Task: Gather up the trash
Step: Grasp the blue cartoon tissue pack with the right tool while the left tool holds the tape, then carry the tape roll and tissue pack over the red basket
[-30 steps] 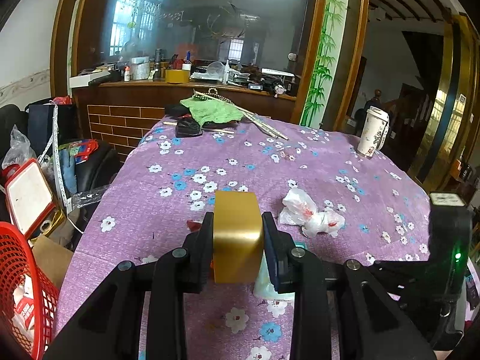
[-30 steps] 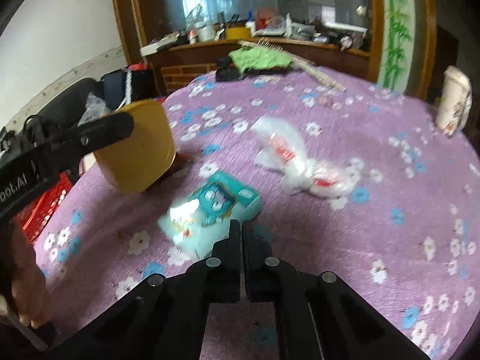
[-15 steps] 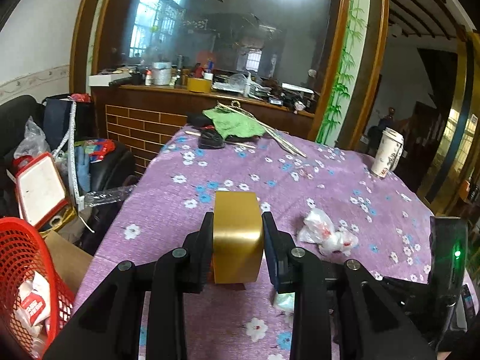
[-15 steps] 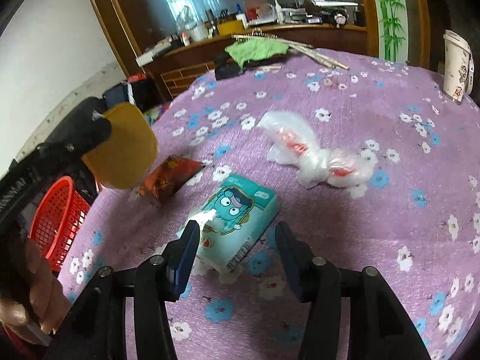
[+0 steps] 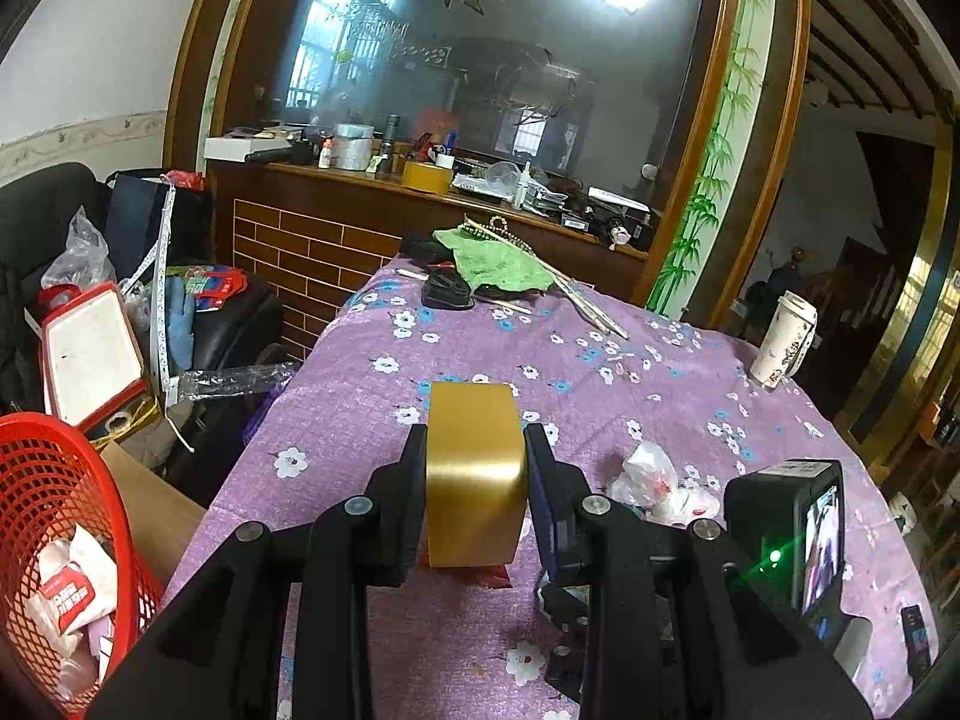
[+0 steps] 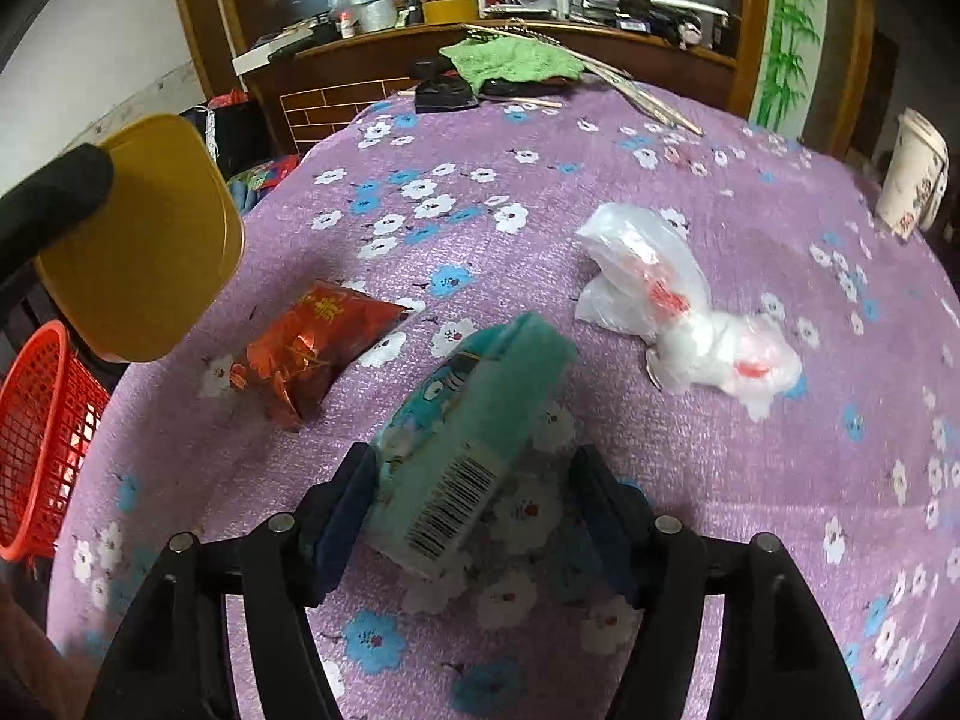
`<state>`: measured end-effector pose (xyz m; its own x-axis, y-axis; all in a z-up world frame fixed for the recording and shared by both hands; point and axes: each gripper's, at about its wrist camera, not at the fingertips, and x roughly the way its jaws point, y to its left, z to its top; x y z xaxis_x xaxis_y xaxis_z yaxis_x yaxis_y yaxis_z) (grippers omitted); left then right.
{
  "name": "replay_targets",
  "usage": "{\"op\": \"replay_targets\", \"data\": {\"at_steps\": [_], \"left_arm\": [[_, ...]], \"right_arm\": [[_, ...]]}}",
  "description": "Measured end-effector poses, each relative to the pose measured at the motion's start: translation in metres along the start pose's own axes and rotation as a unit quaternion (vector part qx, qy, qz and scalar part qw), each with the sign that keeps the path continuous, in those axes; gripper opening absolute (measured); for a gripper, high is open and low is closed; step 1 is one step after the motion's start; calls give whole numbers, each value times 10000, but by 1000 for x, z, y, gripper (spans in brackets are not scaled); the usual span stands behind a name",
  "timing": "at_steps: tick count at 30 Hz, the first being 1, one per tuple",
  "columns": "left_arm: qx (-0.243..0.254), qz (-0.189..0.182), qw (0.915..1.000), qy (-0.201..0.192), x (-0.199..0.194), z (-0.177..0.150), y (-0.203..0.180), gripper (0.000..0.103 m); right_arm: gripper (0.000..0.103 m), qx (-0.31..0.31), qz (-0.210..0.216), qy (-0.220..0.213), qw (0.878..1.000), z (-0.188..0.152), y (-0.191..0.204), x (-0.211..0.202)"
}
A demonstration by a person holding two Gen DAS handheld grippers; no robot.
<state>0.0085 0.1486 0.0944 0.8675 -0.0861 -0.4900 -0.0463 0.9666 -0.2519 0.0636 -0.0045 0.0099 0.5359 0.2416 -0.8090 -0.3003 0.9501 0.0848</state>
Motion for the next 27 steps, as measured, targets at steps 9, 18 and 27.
{"op": "replay_targets", "data": {"at_steps": [9, 18, 27], "left_arm": [[218, -15, 9997, 131, 5, -5, -11, 29], [580, -457, 9964, 414, 14, -19, -36, 29], [948, -342, 9942, 379, 15, -28, -52, 29]], "right_arm": [[12, 127, 402, -326, 9986, -8, -15, -20], [12, 503, 496, -1307, 9889, -22, -57, -70], [12, 431, 516, -1652, 9840, -22, -60, -89]]}}
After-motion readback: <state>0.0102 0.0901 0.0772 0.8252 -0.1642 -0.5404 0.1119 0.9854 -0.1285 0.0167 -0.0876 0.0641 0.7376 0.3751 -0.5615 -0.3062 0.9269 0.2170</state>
